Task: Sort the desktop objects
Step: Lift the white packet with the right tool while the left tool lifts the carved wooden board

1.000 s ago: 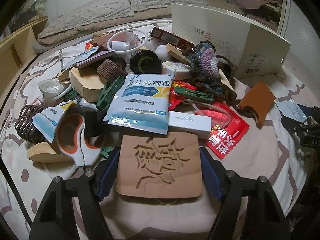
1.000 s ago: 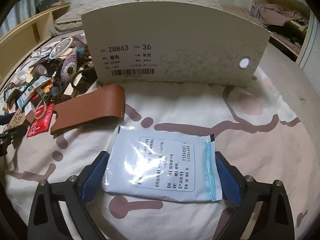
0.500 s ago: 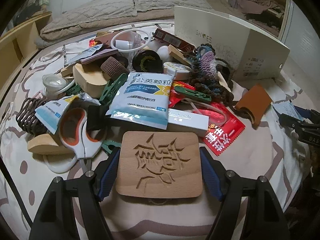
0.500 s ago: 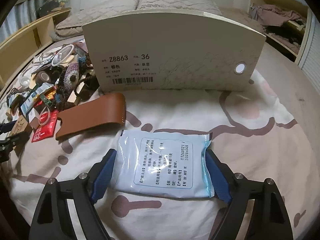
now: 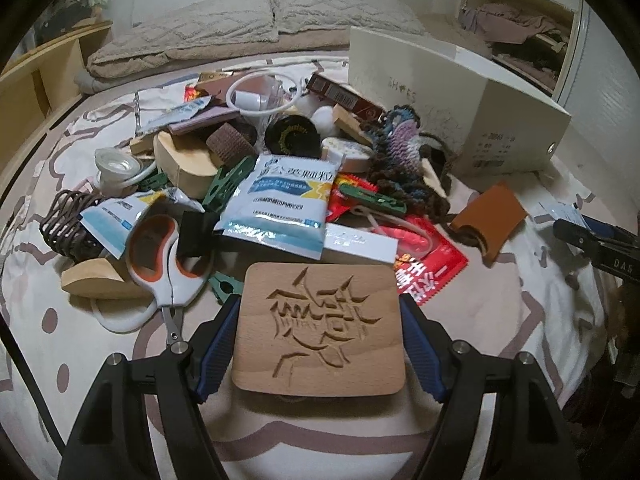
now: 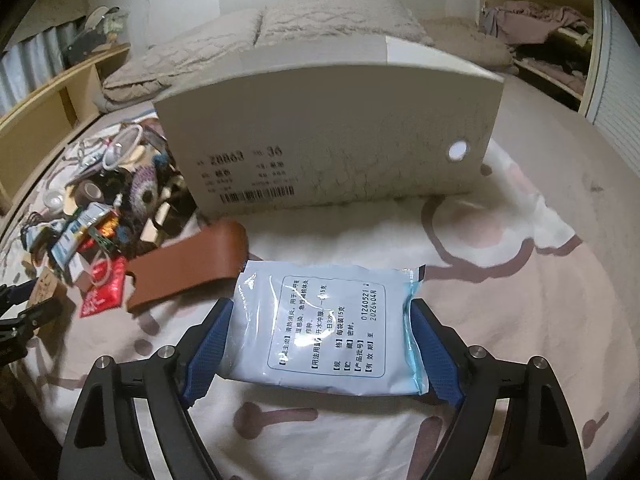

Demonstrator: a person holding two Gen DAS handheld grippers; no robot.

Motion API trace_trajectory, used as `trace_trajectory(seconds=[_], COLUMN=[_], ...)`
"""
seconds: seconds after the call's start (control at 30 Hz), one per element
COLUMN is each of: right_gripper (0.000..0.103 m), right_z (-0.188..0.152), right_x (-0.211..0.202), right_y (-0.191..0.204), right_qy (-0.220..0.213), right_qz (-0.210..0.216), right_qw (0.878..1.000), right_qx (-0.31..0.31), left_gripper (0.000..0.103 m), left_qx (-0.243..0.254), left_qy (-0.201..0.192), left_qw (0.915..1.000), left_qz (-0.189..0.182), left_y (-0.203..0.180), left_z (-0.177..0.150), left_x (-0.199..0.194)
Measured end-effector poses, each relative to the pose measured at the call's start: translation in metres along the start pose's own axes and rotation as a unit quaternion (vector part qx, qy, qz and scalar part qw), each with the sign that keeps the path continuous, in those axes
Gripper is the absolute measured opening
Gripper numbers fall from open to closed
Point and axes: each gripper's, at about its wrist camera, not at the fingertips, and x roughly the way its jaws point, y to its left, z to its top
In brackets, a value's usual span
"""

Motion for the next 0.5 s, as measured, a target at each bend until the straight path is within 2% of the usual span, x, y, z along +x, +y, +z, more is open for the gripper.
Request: trace_trajectory(seconds=[0.37, 0.5], right_gripper=[0.086, 0.086], right_z=[0.011, 0.019], right_x=[-0.034, -0.049], right_y=[0.02, 0.019], right_qy=[-0.053, -0.07], right_qz=[0.018, 0.018], right_qw=[0.998, 0.997], right_qx=[-0.025, -0.016], left_gripper=[0.076, 0.076], left_qx=[0.012, 0.015], left_qy=[-0.07, -0.09], left_qw=[0.9974, 0.9957], left_qz=[-0.009, -0.016], left_y=[-0.011, -0.018], left_z=[0.021, 0.029], left_x=[-0.043, -0.06])
